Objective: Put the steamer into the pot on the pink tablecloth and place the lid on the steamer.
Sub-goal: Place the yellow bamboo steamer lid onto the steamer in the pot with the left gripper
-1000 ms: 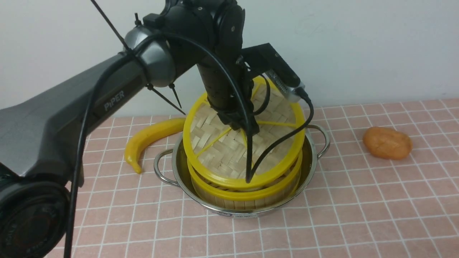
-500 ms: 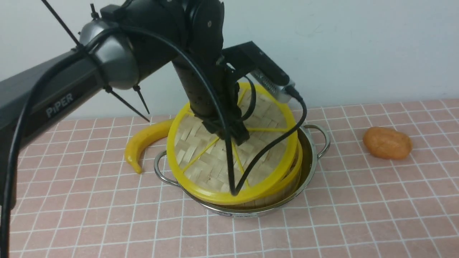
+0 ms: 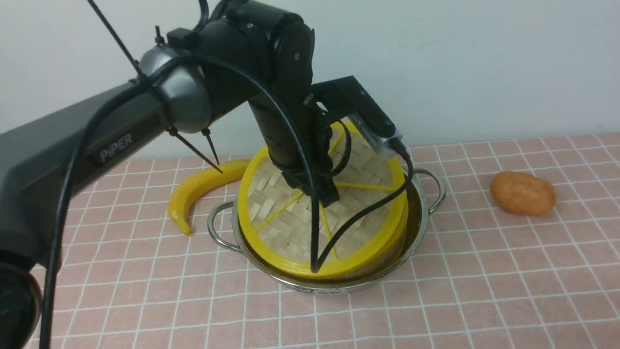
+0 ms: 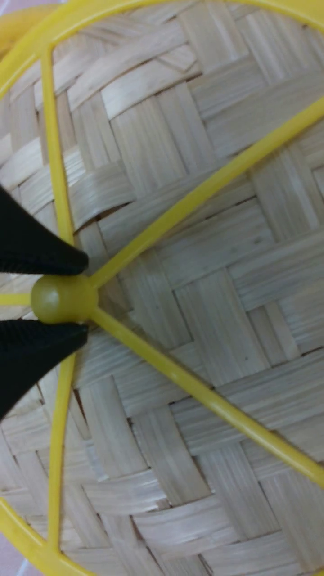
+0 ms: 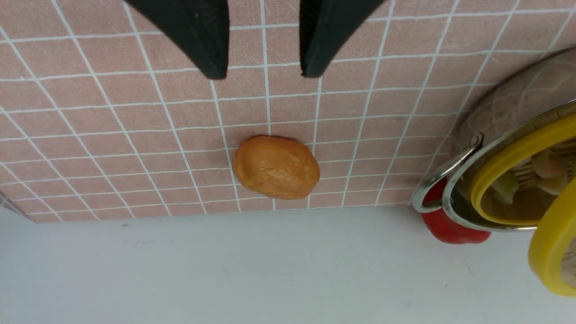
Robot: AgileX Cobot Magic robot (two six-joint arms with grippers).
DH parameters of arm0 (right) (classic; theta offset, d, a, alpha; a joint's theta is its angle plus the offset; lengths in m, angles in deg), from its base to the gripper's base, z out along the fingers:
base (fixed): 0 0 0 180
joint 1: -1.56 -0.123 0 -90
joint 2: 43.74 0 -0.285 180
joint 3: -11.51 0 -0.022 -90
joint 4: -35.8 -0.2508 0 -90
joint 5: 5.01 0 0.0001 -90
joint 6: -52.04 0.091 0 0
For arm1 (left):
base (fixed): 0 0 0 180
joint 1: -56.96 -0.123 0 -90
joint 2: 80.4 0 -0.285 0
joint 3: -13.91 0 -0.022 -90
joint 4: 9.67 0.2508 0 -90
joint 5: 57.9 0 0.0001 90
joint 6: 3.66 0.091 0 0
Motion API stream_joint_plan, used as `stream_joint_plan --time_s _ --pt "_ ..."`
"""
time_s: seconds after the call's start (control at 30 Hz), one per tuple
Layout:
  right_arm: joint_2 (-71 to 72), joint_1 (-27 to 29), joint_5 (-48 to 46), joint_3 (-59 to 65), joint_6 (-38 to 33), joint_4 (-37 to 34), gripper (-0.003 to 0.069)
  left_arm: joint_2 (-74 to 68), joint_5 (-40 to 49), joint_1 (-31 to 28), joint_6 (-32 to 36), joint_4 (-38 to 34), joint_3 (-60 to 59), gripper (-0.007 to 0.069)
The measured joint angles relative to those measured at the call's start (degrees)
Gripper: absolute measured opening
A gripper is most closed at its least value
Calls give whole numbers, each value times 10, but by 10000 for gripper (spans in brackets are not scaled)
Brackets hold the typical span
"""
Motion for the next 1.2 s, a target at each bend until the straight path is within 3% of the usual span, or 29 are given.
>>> stream_joint_plan --time_s 0.43,1.2 --pt "0 0 0 0 0 0 243 -11 -54 0 11 2 1 120" --pt "0 0 0 0 0 0 243 -36 -58 0 14 13 2 120"
